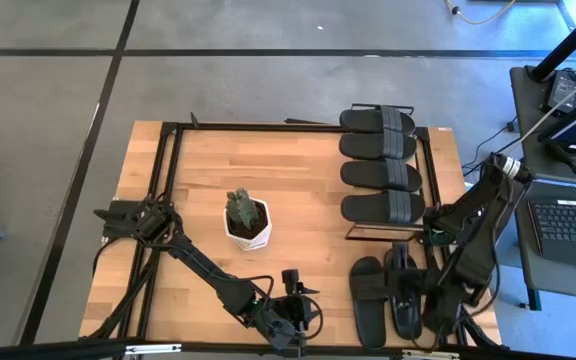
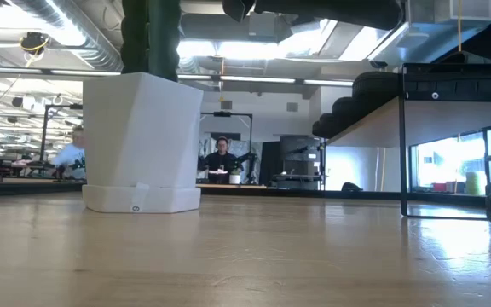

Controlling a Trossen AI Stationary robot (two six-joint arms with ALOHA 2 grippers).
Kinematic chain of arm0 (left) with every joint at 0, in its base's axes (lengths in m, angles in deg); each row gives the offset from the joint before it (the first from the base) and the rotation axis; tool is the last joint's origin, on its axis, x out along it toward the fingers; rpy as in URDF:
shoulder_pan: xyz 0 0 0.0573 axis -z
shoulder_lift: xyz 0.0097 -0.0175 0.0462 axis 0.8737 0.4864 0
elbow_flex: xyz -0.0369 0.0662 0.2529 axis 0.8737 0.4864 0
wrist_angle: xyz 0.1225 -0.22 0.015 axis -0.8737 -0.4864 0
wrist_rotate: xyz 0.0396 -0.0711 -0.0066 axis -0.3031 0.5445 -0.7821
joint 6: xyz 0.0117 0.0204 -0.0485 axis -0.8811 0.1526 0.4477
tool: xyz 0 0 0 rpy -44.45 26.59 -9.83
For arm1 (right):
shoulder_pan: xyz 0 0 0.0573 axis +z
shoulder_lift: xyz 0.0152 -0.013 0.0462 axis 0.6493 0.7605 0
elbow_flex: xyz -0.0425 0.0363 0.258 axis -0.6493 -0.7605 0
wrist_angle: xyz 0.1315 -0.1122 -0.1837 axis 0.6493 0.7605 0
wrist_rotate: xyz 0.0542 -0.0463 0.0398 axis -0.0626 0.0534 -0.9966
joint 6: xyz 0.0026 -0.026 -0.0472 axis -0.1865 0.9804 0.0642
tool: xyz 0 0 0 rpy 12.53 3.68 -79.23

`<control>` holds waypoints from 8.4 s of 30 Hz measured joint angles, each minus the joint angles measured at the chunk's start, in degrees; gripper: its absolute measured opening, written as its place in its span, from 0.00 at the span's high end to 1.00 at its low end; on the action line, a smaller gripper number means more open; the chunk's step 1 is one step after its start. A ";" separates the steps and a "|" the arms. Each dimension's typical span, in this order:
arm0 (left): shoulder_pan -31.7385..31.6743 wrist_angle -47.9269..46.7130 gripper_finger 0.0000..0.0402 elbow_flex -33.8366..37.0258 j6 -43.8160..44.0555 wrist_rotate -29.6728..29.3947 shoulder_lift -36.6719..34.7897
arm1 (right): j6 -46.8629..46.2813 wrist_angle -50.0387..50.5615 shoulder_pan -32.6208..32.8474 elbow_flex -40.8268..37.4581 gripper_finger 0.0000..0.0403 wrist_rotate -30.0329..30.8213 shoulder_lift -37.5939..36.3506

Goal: Pick and place slides into the shelf
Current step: Move the black slide to the top center of the table, then move the potted cactus to the bottom center of the table

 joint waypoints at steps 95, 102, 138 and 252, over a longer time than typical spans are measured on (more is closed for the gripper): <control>-1.78 5.98 0.46 0.00 -1.67 11.44 -1.54 | -6.86 31.78 -0.45 36.24 0.97 -14.56 23.35; -1.16 2.44 0.46 0.00 -5.86 12.20 -9.40 | -2.63 37.55 -3.63 51.23 0.97 -11.87 23.21; -22.91 -30.93 0.46 -0.04 -20.75 7.57 -58.70 | 30.81 28.96 -53.67 68.93 0.97 -6.29 20.32; -77.55 -0.18 0.46 60.65 -22.19 72.09 -46.57 | 43.19 9.64 -73.13 67.78 0.65 -18.93 22.57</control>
